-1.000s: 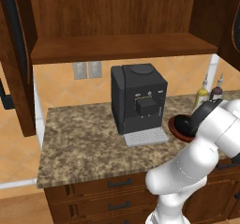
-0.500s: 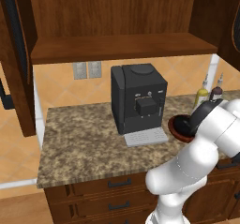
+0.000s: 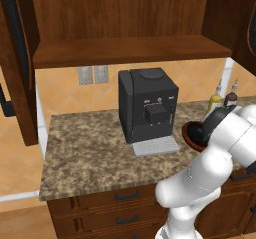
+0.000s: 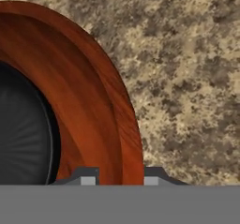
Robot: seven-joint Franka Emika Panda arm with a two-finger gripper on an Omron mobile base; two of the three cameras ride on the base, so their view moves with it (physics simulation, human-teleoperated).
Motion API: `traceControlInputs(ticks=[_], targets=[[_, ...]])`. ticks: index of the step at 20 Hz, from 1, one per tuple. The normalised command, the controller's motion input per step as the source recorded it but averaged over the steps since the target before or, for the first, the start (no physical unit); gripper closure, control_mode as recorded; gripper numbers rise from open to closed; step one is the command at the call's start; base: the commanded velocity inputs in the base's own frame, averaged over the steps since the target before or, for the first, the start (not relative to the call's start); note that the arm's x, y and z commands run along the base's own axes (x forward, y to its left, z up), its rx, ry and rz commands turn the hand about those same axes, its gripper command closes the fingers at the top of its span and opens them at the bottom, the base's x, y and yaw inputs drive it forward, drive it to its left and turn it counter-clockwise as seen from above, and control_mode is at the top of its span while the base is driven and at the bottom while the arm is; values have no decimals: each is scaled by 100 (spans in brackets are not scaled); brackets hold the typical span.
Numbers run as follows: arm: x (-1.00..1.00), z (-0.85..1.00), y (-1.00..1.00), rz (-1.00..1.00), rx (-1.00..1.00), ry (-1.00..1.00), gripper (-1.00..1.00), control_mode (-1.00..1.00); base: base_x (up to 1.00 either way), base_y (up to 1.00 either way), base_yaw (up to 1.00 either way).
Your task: Pick up the bowls on the counter and stack them on top of one another in the open cabinet. Place the smaller bowl on top of the larger bowl.
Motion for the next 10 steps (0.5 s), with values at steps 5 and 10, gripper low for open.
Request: traceControlInputs(ticks=[5,10], targets=[[-38,4,18,4,-6,0,100,-100,0,0,0],[-52,1,13,0,-2,0,100,-100,0,0,0]])
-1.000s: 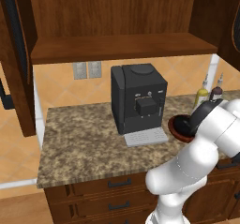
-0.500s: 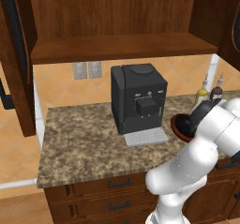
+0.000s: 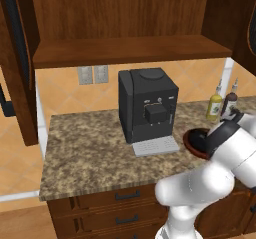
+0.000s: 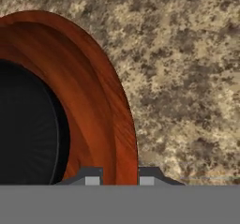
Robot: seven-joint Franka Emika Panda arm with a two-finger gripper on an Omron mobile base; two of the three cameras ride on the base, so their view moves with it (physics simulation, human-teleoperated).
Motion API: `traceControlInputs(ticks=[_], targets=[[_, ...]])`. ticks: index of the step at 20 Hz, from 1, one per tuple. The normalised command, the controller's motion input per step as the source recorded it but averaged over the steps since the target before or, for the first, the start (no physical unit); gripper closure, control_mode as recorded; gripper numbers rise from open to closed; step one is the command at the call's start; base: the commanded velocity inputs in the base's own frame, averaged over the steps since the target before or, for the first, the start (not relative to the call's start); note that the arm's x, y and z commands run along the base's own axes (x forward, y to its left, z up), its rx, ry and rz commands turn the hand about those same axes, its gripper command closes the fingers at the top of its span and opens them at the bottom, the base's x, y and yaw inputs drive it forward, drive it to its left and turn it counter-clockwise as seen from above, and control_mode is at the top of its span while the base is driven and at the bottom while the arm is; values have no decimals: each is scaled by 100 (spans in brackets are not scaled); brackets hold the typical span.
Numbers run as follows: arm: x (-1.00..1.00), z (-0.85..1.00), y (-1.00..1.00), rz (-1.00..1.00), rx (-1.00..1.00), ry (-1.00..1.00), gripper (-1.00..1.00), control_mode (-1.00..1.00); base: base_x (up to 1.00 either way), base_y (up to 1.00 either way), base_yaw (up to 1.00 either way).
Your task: Pick up the bowls on the counter and stack them on top of one another in the open cabinet. Place the smaller bowl on top of the larger bowl.
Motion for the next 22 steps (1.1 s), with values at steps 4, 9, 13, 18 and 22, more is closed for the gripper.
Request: traceControlInputs(ticks=[4,9,13,18,22], targets=[[-53,12,34,1,-3,0,100,-100,0,0,0],[-44,29,50,0,-7,0,100,-100,0,0,0],[-30,65,48,0,-17,3,100,-100,0,0,0],[-31,59,54,0,-14,0,100,-100,0,0,0],[-21,88,39,0,-10,0,100,-100,0,0,0]])
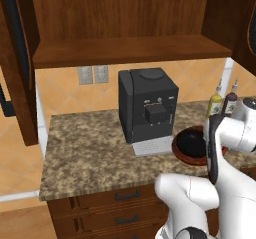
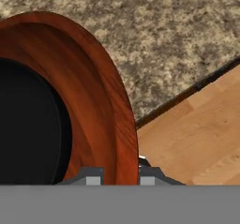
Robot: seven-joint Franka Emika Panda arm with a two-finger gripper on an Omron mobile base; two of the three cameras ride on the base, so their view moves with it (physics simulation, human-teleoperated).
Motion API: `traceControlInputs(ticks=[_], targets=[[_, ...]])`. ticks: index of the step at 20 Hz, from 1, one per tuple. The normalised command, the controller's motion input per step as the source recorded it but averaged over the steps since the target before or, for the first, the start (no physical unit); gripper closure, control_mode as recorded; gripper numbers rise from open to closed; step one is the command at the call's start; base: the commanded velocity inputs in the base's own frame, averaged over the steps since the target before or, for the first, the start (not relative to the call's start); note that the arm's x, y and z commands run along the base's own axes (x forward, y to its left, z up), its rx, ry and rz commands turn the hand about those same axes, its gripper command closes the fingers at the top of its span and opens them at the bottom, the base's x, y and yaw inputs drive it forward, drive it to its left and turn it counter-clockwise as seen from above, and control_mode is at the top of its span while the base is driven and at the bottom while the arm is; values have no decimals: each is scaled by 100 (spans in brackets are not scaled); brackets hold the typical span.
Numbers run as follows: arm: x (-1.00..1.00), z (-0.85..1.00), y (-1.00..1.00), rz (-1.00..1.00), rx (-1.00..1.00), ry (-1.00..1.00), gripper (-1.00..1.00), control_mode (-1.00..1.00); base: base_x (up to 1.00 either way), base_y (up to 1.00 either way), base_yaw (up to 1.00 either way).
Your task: Pick up the bowls on the counter and stack them on top of one another in the open cabinet. Place the smaller bowl on top of the larger bowl.
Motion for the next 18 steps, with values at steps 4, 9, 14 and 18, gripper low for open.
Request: traceControlInputs(ticks=[4,9,14,18], targets=[[-26,82,25,0,-1,0,100,-100,0,0,0],[-30,50,9,0,4,0,100,-100,0,0,0],[-21,47,11,0,12,0,100,-100,0,0,0],[-6,45,34,-2,11,-2,100,-100,0,0,0]])
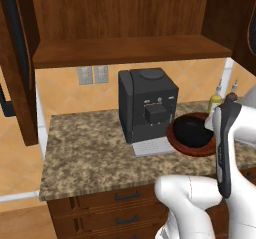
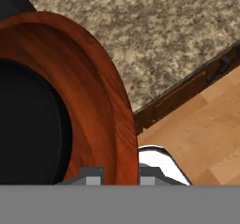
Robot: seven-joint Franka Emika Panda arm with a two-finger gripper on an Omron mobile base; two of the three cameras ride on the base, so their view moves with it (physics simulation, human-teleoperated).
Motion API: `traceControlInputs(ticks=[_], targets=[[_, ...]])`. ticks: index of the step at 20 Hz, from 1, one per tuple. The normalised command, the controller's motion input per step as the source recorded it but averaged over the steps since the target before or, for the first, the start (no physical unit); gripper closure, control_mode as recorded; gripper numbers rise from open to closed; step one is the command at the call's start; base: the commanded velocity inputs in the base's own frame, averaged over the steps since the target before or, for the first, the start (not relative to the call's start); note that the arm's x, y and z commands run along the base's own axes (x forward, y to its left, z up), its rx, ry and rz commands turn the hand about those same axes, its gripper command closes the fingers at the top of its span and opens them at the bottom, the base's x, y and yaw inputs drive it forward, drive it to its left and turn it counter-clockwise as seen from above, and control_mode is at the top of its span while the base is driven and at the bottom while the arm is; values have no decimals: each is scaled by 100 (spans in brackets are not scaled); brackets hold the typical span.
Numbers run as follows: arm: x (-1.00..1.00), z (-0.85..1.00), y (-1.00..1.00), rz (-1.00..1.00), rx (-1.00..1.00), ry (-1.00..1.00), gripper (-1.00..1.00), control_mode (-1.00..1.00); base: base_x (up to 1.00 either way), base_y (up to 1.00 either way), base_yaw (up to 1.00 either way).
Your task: Pick up the bowls on the counter and stack them on top of one another in the open cabinet. Place the smaller bowl on top of the larger bowl.
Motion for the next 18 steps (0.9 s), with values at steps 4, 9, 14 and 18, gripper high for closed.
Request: traceControlInputs(ticks=[4,9,14,18], targets=[[12,48,61,-11,9,-3,100,-100,0,0,0],[2,64,51,-13,9,-2,100,-100,0,0,0],[-2,87,20,-13,7,2,100,-100,0,0,0],[0,53,1,-10,11,1,100,-100,0,0,0]])
